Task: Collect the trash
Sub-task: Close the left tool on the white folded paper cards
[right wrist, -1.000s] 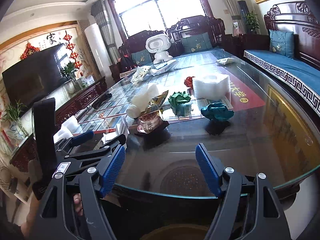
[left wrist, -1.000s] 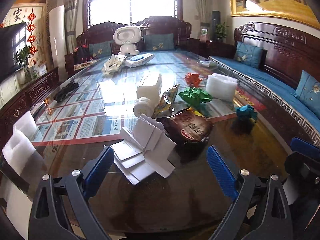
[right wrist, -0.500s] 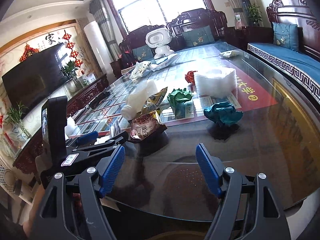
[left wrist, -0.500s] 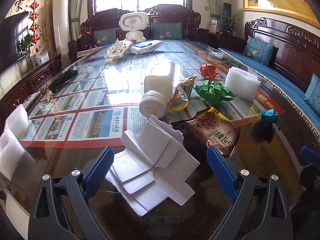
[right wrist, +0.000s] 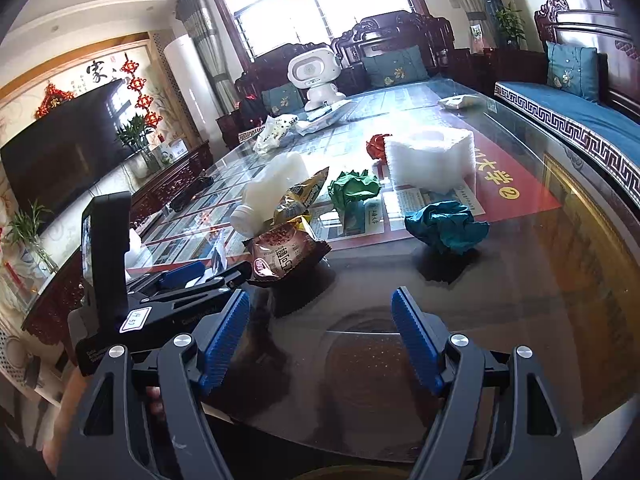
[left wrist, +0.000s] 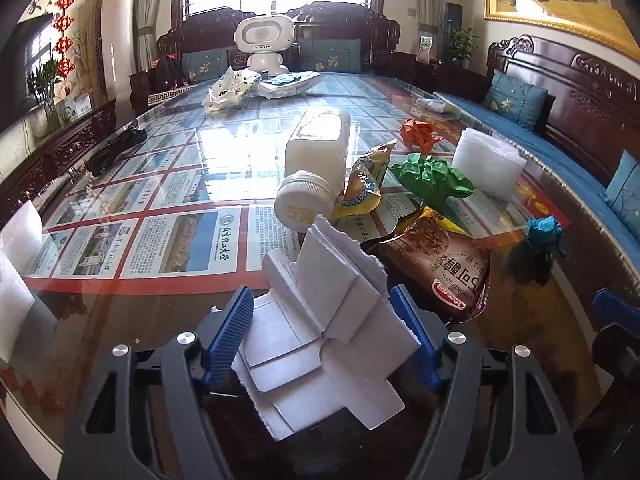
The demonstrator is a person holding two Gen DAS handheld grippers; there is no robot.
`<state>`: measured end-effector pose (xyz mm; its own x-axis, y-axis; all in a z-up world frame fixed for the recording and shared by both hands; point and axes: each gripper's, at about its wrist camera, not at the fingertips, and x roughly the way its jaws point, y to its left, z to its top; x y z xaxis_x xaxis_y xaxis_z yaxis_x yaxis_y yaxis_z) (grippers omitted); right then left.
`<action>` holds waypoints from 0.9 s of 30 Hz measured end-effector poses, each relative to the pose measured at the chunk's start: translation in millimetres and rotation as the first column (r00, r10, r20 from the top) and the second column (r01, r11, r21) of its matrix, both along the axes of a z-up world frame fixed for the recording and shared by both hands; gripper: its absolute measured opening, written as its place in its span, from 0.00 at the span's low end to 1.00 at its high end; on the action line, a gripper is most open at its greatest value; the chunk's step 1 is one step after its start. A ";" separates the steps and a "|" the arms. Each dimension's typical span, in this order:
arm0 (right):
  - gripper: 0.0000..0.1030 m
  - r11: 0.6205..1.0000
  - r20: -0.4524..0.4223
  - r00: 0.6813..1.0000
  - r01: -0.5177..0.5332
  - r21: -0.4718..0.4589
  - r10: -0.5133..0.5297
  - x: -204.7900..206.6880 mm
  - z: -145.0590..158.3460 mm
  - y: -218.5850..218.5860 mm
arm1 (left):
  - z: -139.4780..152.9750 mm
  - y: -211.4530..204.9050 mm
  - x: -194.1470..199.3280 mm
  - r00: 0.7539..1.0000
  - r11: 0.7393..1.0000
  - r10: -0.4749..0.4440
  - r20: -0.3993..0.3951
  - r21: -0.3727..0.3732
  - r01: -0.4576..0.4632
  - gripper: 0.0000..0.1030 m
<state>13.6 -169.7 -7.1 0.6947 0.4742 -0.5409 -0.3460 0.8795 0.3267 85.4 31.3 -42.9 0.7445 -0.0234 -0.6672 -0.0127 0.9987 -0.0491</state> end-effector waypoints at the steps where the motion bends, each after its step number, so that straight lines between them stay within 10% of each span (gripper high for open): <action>1: 0.69 1.000 0.000 1.000 -0.002 -0.003 0.002 0.1 -0.2 1.0 | 0.7 1.8 -0.1 1.000 1.000 -0.007 0.002 -0.013 0.007 0.59; 9: 0.69 1.000 0.000 1.000 -0.012 -0.021 0.012 -1.2 -0.8 10.7 | 4.0 13.4 -6.4 0.999 0.991 -0.046 0.025 -0.122 0.049 0.16; 27: 0.69 0.996 -0.031 0.999 -0.020 -0.085 0.017 32.2 -3.3 52.5 | 9.6 29.3 -13.6 0.997 0.979 -0.060 0.052 -0.193 0.069 0.11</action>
<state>45.8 -117.3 -10.5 0.6688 0.4381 -0.6006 -0.3537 0.8981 0.2613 71.7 60.6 -33.3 0.7667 -0.1981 -0.6107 0.0582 0.9688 -0.2411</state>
